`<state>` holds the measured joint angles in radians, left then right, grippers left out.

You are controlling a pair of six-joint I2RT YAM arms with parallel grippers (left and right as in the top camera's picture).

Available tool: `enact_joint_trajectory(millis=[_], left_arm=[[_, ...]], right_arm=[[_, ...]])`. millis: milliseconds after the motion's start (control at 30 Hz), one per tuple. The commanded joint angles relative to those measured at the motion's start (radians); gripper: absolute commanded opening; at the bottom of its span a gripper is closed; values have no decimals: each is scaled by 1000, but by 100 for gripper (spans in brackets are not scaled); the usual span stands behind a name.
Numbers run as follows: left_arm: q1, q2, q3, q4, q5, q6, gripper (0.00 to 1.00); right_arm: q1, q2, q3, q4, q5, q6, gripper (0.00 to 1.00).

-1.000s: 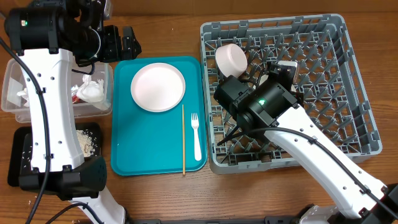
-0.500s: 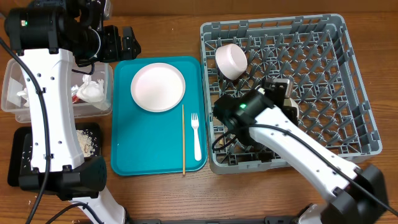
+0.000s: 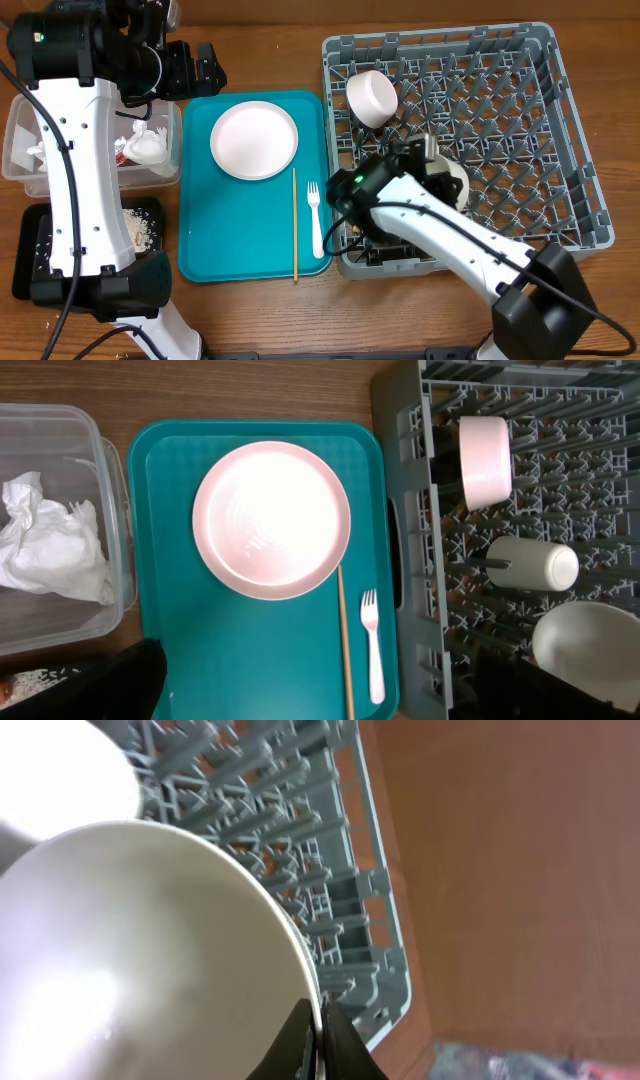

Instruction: Sort waste into correct bins and load items into the dishwasher

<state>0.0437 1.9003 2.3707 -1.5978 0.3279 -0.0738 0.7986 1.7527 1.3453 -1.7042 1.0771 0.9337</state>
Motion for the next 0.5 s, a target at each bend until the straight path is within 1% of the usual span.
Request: enact_joint_trajectory(millis=[0,167,333,400,467], left_arm=[[2,-7,13,1,-6,18,100],[2,-7,13,2,-6,18,100],[2,-7,13,2,-6,18,100],[2,-7,13,2,-6,18,100],[2,-7,13,1,-6,18,100]], right_arm=[[68,20,-4,9,-38,-52,4],[122,52,-4,9,-27,-119,4],[123,57,-4,9,162,-274,4],[123,57,-4,9,222,-365,4],[123,57,-4,9,247,-410,4]])
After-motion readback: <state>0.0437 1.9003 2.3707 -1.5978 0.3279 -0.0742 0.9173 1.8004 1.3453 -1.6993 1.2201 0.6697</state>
